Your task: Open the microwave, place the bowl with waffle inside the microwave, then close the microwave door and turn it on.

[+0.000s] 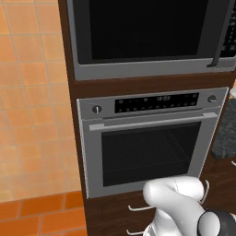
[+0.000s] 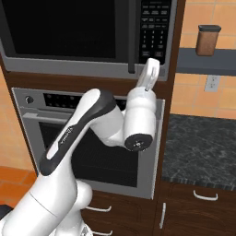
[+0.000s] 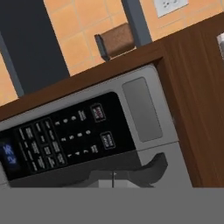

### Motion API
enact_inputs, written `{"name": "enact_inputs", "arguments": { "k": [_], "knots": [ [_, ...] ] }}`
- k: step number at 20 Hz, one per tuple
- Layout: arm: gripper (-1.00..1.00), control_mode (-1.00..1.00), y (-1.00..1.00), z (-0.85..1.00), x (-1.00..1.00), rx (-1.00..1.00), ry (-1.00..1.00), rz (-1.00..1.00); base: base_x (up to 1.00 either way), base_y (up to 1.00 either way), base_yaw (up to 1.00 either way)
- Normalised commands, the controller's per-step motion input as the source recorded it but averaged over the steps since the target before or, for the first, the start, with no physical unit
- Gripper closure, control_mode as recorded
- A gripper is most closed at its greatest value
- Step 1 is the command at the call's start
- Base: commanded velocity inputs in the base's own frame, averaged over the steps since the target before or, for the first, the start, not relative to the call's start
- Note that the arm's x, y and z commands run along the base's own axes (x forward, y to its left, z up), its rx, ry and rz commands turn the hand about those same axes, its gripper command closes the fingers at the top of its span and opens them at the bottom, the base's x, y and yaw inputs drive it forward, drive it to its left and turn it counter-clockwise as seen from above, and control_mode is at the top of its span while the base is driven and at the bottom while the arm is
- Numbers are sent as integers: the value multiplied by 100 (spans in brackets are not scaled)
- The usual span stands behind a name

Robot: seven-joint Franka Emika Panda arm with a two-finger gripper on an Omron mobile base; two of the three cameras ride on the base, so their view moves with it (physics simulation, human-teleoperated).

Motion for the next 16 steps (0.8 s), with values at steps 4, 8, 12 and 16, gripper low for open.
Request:
{"name": "enact_inputs", "arguments": {
  "k": [4, 8, 12, 16],
  "knots": [
    [100, -100, 0, 9, 48, 2, 0, 0, 0, 0, 0],
    [100, -100, 0, 2, 12, 0, 0, 0, 0, 0, 0],
    [100, -100, 0, 15, 41, 0, 6, 1, 0, 0, 0],
    [100, -100, 0, 24, 36, 0, 12, 1, 0, 0, 0]
  ]
}}
